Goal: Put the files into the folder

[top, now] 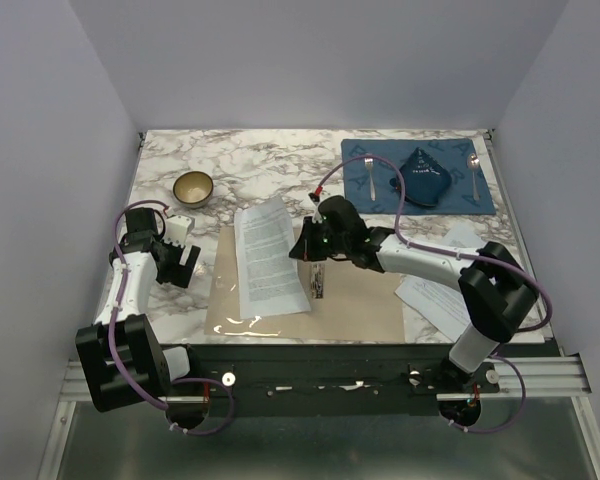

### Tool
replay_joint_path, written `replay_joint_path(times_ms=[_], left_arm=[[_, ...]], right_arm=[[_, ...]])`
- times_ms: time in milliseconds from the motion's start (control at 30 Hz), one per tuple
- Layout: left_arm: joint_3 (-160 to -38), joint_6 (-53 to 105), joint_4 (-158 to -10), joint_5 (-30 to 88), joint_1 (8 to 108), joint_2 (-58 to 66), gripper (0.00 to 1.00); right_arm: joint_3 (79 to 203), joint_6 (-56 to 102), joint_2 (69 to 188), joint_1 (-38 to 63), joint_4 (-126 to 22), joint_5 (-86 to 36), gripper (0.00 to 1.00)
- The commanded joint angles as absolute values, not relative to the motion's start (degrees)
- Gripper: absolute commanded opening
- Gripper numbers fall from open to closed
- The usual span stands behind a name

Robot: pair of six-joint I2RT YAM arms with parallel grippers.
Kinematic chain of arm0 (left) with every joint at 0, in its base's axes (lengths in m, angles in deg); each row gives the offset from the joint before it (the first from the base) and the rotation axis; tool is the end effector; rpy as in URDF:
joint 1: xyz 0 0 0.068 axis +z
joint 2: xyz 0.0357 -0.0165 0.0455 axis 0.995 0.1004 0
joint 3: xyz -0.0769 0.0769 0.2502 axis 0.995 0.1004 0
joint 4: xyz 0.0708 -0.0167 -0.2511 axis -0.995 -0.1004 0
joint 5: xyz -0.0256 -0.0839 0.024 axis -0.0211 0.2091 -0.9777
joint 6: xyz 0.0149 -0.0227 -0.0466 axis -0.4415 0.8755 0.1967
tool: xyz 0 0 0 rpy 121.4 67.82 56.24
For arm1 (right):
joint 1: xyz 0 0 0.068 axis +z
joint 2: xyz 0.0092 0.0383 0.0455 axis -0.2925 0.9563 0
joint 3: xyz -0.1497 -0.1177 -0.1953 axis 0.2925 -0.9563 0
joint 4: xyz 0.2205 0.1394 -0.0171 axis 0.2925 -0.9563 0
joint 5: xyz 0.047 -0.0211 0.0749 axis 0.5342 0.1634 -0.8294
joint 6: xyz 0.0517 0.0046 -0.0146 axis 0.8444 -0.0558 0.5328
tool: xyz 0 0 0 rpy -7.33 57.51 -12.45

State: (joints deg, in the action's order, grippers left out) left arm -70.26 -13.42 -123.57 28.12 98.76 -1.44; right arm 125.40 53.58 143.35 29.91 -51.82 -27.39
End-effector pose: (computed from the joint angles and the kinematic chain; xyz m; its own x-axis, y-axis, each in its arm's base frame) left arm 0.2173 0.0514 0.2069 -0.8575 0.2632 -0.4420 0.2425 0.9646 0.1038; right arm 0.2472 0.2733 0.2185 -0.8131 0.0085 -0.5820 -0.4031 0.7131 0.5736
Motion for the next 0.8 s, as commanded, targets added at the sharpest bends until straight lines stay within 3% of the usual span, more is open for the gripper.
replay_joint_path(times_ms=[0, 767], left_arm=[[-70.2, -16.2, -124.7, 27.8, 98.9, -3.2, 0.99], [-71.4, -15.5, -126.0, 27.8, 98.9, -3.1, 0.99]], right_arm=[[127.6, 55.5, 145.3, 30.3, -49.2, -25.7, 0.01], [120.8, 62.9, 148.6, 36.3, -42.9, -23.8, 0.01]])
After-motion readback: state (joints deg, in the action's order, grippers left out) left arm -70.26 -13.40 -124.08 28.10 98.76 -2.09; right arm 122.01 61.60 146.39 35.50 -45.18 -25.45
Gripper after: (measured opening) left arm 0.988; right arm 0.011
